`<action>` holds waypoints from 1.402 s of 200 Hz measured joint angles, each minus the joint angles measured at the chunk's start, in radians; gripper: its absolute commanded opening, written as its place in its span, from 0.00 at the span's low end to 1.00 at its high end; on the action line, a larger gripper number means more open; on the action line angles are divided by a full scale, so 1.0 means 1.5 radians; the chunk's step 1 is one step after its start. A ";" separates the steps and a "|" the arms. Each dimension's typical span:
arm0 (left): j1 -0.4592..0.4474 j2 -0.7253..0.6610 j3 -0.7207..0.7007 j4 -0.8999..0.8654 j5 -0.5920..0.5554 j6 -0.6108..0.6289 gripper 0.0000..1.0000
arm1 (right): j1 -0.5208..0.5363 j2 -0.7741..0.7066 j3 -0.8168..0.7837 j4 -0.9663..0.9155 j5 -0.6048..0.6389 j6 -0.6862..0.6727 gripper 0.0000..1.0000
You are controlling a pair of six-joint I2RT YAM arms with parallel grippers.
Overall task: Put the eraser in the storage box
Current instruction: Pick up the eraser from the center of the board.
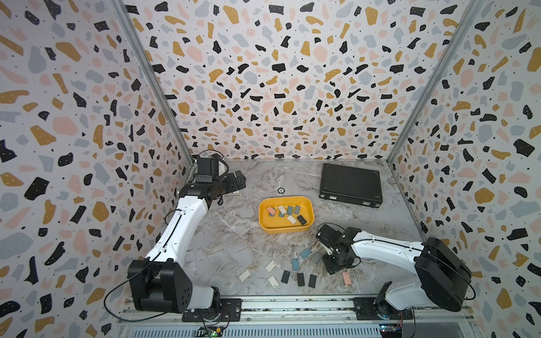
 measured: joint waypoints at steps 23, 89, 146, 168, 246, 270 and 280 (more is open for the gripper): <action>0.000 0.000 0.000 0.000 0.000 0.000 0.99 | 0.000 0.002 0.000 0.001 0.000 0.004 0.42; 0.000 0.000 0.000 0.001 0.000 0.000 1.00 | 0.000 0.006 0.004 0.003 0.002 0.004 0.17; 0.000 0.000 0.000 0.001 0.000 0.000 0.99 | 0.002 0.005 0.057 -0.029 0.061 -0.008 0.15; 0.000 0.000 -0.001 0.002 0.001 -0.001 0.99 | 0.000 0.005 0.135 -0.043 0.094 -0.022 0.15; 0.000 0.000 -0.003 0.002 0.010 -0.003 1.00 | -0.026 0.189 0.457 -0.032 0.116 -0.117 0.17; 0.000 0.000 -0.003 0.002 0.010 -0.003 0.99 | -0.040 0.273 0.533 -0.021 0.100 -0.140 0.17; 0.000 0.000 -0.003 0.002 0.010 -0.003 1.00 | -0.044 0.302 0.554 -0.016 0.095 -0.148 0.17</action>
